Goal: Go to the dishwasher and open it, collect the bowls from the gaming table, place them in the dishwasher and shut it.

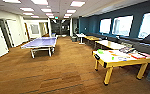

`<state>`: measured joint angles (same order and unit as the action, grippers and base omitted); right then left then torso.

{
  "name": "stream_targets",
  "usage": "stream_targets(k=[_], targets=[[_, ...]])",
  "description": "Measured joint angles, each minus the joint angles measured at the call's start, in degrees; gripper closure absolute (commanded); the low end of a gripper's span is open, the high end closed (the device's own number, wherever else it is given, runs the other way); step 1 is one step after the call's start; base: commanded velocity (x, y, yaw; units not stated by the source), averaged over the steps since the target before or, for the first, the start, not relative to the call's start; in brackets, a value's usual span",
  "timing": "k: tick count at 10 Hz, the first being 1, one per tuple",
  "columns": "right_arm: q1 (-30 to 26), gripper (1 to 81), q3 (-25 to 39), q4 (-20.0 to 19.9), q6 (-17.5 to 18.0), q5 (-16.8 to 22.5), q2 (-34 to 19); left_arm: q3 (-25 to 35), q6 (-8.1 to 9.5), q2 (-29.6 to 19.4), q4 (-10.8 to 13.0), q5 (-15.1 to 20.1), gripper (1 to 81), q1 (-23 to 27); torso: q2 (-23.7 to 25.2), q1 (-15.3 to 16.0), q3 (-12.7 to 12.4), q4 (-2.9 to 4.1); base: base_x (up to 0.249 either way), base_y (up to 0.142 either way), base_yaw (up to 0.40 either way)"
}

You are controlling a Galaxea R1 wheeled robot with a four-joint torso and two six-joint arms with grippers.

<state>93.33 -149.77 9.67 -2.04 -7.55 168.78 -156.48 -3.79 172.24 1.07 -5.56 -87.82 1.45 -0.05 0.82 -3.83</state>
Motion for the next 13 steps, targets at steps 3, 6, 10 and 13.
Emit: stream_targets(k=[3, 6, 10, 13], targets=[[0.0, 1.0, 0.0, 0.0, 0.0, 0.0, 0.0, 0.0, 0.00, 0.0, 0.0, 0.0, 1.0, 0.0, 0.0, 0.0, 0.0, 0.00, 0.160, 0.000, 0.000], [0.0, 1.0, -0.2, 0.0, 0.0, 0.0, 0.0, 0.0, 0.00, 0.0, 0.0, 0.0, 1.0, 0.0, 0.0, 0.0, 0.0, 0.00, 0.160, 0.000, 0.000], [0.0, 1.0, -0.3, 0.0, 0.0, 0.0, 0.0, 0.0, 0.00, 0.1, 0.0, 0.0, 1.0, 0.0, 0.0, 0.0, 0.0, 0.00, 0.160, 0.000, 0.000], [0.0, 1.0, -0.3, 0.0, 0.0, 0.0, 0.0, 0.0, 0.00, 0.1, 0.0, 0.0, 1.0, 0.0, 0.0, 0.0, 0.0, 0.00, 0.160, 0.000, 0.000]])
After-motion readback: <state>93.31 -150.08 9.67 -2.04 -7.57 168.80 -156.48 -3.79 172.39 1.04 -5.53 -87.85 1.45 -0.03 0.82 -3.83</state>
